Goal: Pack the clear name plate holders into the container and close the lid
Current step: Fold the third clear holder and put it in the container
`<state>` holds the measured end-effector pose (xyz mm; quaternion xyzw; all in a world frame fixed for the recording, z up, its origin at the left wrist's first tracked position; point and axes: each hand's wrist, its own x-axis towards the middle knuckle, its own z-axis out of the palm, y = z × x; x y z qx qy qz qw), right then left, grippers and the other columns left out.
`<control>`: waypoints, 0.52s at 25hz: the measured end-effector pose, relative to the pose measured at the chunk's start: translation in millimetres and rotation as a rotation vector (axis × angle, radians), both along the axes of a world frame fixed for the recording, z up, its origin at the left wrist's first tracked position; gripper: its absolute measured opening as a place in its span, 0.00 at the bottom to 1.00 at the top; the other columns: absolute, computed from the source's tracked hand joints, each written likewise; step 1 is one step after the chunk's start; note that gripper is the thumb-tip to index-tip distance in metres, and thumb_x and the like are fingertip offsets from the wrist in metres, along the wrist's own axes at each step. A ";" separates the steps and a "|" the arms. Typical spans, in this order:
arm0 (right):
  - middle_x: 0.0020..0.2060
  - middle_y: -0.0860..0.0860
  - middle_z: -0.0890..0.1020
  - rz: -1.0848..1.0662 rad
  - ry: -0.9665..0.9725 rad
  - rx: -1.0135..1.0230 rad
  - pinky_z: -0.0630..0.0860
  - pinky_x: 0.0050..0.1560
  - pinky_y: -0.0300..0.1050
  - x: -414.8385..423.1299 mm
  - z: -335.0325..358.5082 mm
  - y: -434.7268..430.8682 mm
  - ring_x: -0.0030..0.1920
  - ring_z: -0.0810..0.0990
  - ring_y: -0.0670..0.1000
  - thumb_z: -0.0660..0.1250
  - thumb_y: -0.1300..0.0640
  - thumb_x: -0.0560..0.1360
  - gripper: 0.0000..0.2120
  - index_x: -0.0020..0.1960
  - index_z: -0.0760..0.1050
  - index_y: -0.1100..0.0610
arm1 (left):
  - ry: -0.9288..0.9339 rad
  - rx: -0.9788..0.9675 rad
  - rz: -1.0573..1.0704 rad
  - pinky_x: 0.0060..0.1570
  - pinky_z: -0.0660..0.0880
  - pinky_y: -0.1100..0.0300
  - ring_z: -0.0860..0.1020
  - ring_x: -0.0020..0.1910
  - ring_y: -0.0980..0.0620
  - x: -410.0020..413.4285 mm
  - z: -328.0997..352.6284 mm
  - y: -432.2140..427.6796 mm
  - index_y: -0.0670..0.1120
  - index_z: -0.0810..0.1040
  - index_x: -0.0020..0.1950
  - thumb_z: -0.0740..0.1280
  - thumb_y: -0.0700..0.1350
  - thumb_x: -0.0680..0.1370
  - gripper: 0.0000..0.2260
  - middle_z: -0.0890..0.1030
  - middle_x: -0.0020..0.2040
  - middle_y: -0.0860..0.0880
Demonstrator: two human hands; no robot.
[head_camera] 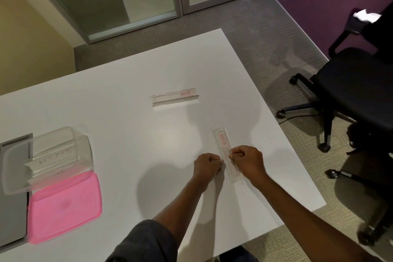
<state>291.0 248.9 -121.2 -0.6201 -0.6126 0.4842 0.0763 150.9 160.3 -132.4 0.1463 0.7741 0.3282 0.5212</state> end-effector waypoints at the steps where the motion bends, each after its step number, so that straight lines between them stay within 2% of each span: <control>1: 0.53 0.52 0.89 -0.026 0.025 -0.036 0.88 0.53 0.55 0.7 0.5 0.5 0.48 0.89 0.55 0.76 0.58 0.78 0.05 0.54 0.87 0.57 | 0.000 0.002 -0.004 0.51 0.85 0.45 0.82 0.36 0.51 -0.2 -0.4 0.7 0.40 0.86 0.42 0.74 0.43 0.75 0.06 0.88 0.41 0.41; 6: 0.44 0.55 0.89 -0.131 0.144 -0.197 0.88 0.47 0.52 8.1 5.0 7.1 0.46 0.89 0.61 0.76 0.61 0.78 0.04 0.53 0.86 0.56 | -0.034 0.020 0.063 0.51 0.87 0.45 0.89 0.46 0.42 2.5 3.0 6.4 0.40 0.86 0.45 0.78 0.44 0.74 0.07 0.89 0.44 0.44; 9: 0.41 0.55 0.89 -0.150 0.145 -0.175 0.88 0.45 0.51 13.6 4.3 13.4 0.46 0.89 0.61 0.75 0.61 0.78 0.03 0.51 0.86 0.56 | -0.041 0.044 0.119 0.49 0.87 0.45 0.89 0.44 0.41 9.8 7.1 11.5 0.41 0.84 0.45 0.79 0.41 0.73 0.06 0.89 0.44 0.44; 13: 0.44 0.52 0.89 -0.163 0.100 -0.086 0.87 0.51 0.53 20.2 -2.0 20.7 0.47 0.89 0.57 0.77 0.62 0.76 0.06 0.52 0.86 0.55 | -0.060 0.066 0.152 0.46 0.88 0.50 0.88 0.37 0.46 20.2 7.8 19.2 0.40 0.84 0.46 0.80 0.42 0.73 0.09 0.88 0.44 0.40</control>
